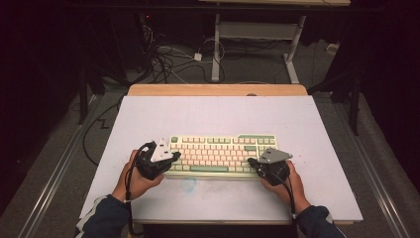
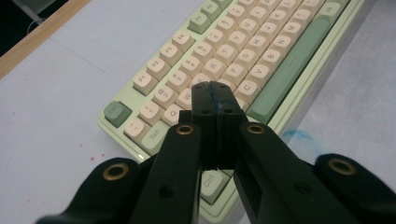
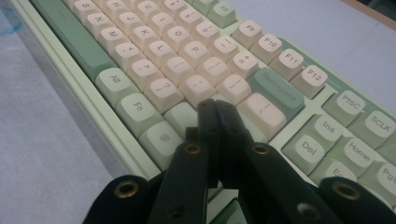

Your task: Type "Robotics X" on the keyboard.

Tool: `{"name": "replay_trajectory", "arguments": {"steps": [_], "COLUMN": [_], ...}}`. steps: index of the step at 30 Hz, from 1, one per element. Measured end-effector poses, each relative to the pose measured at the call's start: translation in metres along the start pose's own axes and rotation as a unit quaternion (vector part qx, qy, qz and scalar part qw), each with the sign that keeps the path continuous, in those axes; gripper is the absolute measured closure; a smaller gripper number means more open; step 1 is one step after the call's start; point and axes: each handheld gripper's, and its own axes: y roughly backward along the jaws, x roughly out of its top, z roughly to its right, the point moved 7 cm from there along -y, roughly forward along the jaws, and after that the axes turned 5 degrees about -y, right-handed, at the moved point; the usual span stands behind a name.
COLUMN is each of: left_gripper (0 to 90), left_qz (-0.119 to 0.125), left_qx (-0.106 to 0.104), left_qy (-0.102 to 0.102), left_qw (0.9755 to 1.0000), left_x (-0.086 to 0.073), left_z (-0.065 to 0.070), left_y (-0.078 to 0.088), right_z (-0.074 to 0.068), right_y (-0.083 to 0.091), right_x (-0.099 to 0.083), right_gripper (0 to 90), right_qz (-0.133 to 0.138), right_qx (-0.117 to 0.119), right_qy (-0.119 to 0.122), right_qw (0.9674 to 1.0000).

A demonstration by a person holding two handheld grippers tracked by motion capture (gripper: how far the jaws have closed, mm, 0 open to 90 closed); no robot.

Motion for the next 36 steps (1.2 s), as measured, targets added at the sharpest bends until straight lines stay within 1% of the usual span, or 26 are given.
{"name": "replay_trajectory", "arguments": {"steps": [6, 17, 21, 27, 36], "left_gripper": [87.1, 87.1, 87.0, 86.7, 86.7], "left_qz": [-0.018, -0.038, -0.049, -0.056, -0.060], "left_qx": [-0.007, -0.018, -0.021, -0.019, -0.017], "left_qy": [-0.007, -0.008, -0.012, -0.013, -0.015], "left_qw": [0.9998, 0.9991, 0.9985, 0.9982, 0.9979], "left_x": [-0.003, -0.014, -0.020, -0.025, -0.029], "left_z": [0.006, 0.014, 0.016, 0.016, 0.015], "left_y": [-0.013, -0.034, -0.038, -0.043, -0.047], "right_z": [0.000, 0.000, 0.000, 0.000, 0.000], "right_y": [0.000, 0.000, 0.000, 0.000, 0.000], "right_x": [0.000, 0.000, 0.000, 0.000, 0.000], "right_gripper": [90.0, 90.0, 90.0, 90.0, 90.0], "right_qz": [-0.001, -0.001, -0.001, -0.001, -0.001], "right_qx": [0.000, 0.000, 0.001, 0.000, 0.000], "right_qy": [0.001, 0.001, 0.001, 0.002, 0.002], "right_qw": [1.0000, 1.0000, 1.0000, 1.0000, 1.0000]}}
